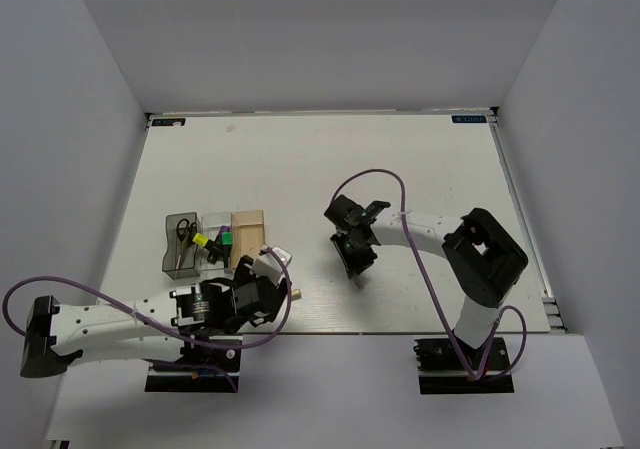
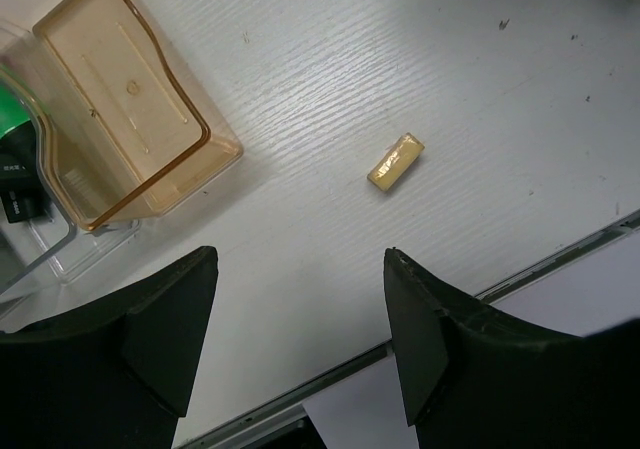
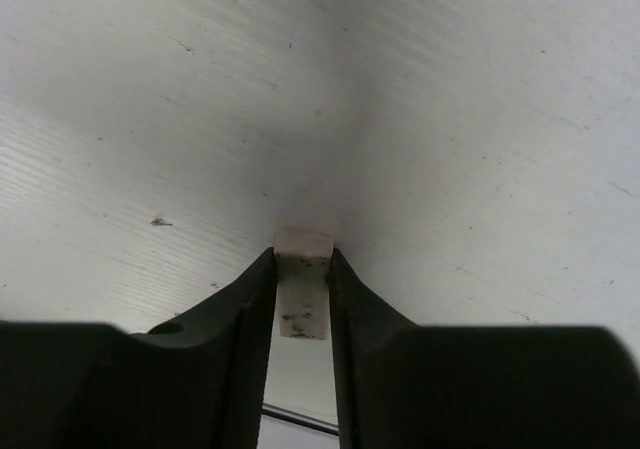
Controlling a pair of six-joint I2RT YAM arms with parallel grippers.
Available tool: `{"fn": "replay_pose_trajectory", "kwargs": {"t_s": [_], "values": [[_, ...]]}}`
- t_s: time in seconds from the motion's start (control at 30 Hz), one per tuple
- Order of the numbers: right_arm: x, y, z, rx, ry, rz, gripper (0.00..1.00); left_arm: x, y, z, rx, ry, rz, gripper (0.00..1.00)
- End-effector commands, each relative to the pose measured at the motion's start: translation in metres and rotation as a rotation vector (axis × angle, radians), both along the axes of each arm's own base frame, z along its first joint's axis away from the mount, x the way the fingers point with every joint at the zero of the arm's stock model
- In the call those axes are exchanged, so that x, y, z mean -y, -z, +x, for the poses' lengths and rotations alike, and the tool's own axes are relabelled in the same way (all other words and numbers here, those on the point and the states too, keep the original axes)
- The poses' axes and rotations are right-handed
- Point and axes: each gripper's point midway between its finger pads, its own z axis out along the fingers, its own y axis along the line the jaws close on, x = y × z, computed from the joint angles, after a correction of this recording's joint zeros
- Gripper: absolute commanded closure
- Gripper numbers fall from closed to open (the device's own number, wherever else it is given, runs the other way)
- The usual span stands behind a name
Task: Sort the stationery into containers
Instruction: Pick up the stationery from the center of the board, then place the stationery in the storage box.
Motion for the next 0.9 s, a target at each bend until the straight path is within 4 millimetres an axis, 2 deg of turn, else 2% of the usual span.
{"fn": "replay_pose_trajectory", "kwargs": {"t_s": [0.0, 0.07, 0.1, 0.2, 0.27, 0.3, 0.33, 0.37, 0.4, 0.43, 0.47, 0.5, 0.53, 0.57, 0.6, 0.63, 0.67, 0.7, 0.73, 0.77, 0.8, 0.83, 0.87], "values": [[0.039, 0.038, 0.005, 0.051, 0.020, -0.201, 0.73, -0.005, -0.003, 0.002, 0.024, -0.022, -0.001, 0.22], [0.041, 0.037, 0.003, 0.047, -0.002, -0.202, 0.78, -0.004, -0.006, 0.001, 0.032, -0.015, -0.014, 0.22], [0.042, 0.037, 0.001, 0.044, -0.021, -0.203, 0.86, -0.003, -0.010, 0.001, 0.036, -0.013, -0.030, 0.22], [0.030, 0.032, -0.005, 0.003, -0.049, -0.132, 1.00, 0.001, -0.019, 0.001, 0.040, 0.003, -0.059, 0.22], [-0.001, 0.014, -0.014, -0.072, -0.151, 0.023, 1.00, 0.006, -0.028, 0.000, 0.044, 0.021, -0.082, 0.22], [-0.025, -0.008, -0.007, -0.058, -0.218, 0.128, 1.00, 0.009, -0.033, -0.001, 0.042, 0.035, -0.097, 0.22], [-0.035, -0.017, -0.006, -0.046, -0.273, 0.175, 1.00, 0.011, -0.041, -0.001, 0.055, 0.048, -0.105, 0.22], [-0.053, -0.035, -0.013, -0.072, -0.348, 0.285, 1.00, 0.013, -0.046, -0.001, 0.059, 0.057, -0.117, 0.24], [-0.076, -0.063, 0.001, -0.012, -0.382, 0.363, 1.00, 0.015, -0.050, -0.001, 0.065, 0.073, -0.119, 0.25], [-0.086, -0.074, 0.003, 0.005, -0.430, 0.410, 1.00, 0.018, -0.064, -0.001, 0.078, 0.079, -0.158, 0.29], [-0.099, -0.086, -0.002, -0.023, -0.482, 0.482, 1.00, 0.018, -0.069, 0.000, 0.088, 0.087, -0.164, 0.32], [-0.120, -0.115, 0.011, 0.042, -0.514, 0.551, 1.00, 0.019, -0.076, 0.000, 0.101, 0.097, -0.183, 0.36], [-0.128, -0.124, 0.011, 0.040, -0.539, 0.586, 1.00, 0.020, -0.088, 0.001, 0.113, 0.100, -0.221, 0.46], [-0.139, -0.123, 0.006, 0.003, -0.621, 0.649, 1.00, 0.020, -0.092, 0.001, 0.126, 0.114, -0.222, 0.51], [-0.155, -0.146, 0.017, 0.051, -0.642, 0.703, 1.00, 0.023, -0.106, 0.001, 0.143, 0.120, -0.267, 0.55], [-0.164, -0.155, 0.016, 0.047, -0.670, 0.750, 1.00, 0.022, -0.113, 0.002, 0.152, 0.123, -0.288, 0.56], [-0.173, -0.140, 0.021, 0.011, -0.664, 0.747, 1.00, 0.023, -0.119, 0.001, 0.164, 0.135, -0.296, 0.56], [-0.190, -0.168, 0.027, 0.055, -0.694, 0.807, 1.00, 0.023, -0.134, 0.003, 0.181, 0.136, -0.320, 0.56], [-0.197, -0.174, 0.028, 0.046, -0.699, 0.844, 1.00, 0.022, -0.139, 0.002, 0.188, 0.141, -0.326, 0.55], [-0.212, -0.167, 0.032, 0.023, -0.683, 0.863, 1.00, 0.023, -0.143, 0.003, 0.195, 0.148, -0.326, 0.51], [-0.217, -0.176, 0.035, 0.005, -0.680, 0.911, 1.00, 0.024, -0.154, 0.003, 0.205, 0.153, -0.341, 0.50], [-0.231, -0.171, 0.042, 0.037, -0.694, 0.942, 1.00, 0.023, -0.154, 0.004, 0.208, 0.156, -0.321, 0.48], [-0.236, -0.178, 0.042, 0.026, -0.692, 0.973, 1.00, 0.026, -0.165, 0.003, 0.219, 0.165, -0.351, 0.44]]}}
